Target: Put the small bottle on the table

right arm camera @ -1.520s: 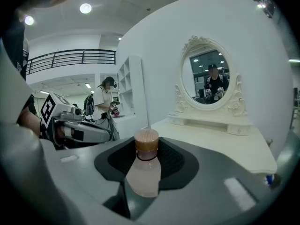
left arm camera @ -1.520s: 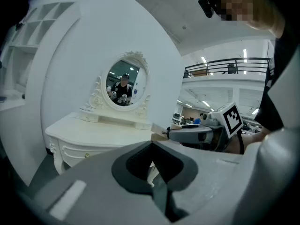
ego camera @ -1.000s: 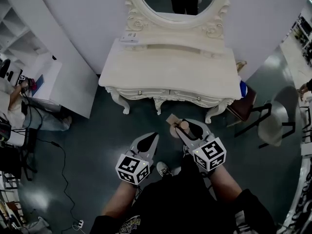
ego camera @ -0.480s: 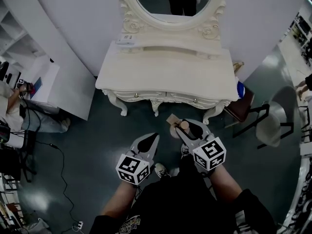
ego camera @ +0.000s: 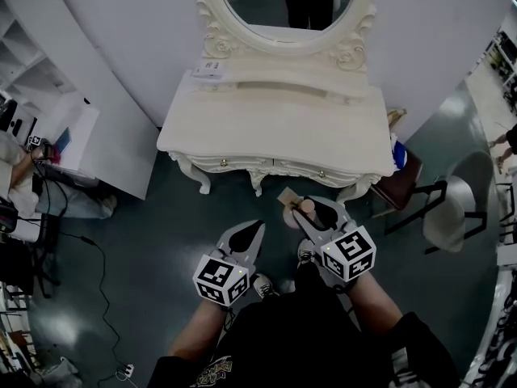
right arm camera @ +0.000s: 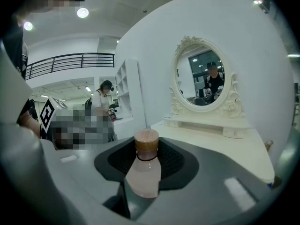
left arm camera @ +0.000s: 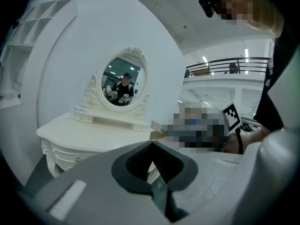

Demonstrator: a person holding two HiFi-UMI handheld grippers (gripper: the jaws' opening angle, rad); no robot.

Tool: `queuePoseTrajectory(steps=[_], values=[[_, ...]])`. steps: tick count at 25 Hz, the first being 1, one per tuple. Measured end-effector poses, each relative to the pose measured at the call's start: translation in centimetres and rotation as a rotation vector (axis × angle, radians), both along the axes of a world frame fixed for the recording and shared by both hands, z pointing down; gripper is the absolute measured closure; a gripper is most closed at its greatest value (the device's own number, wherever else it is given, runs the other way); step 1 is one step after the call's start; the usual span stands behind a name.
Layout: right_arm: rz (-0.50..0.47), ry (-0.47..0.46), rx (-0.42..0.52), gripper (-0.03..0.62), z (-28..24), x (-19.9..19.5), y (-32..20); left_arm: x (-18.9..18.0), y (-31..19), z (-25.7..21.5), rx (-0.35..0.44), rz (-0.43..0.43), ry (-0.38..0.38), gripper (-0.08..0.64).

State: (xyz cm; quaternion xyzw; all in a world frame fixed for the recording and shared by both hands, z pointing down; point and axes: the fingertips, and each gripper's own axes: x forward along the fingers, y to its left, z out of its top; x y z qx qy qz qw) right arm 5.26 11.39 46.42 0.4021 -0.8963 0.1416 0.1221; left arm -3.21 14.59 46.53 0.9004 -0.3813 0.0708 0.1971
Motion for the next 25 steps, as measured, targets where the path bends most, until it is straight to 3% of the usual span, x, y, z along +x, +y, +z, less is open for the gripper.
queuePoseTrajectory(steps=[25], values=[[-0.085, -0.01, -0.014, 0.424, 0.7, 4.8, -7.8, 5.2, -6.4, 0.3, -0.015, -0.095, -0.003, 0.56]])
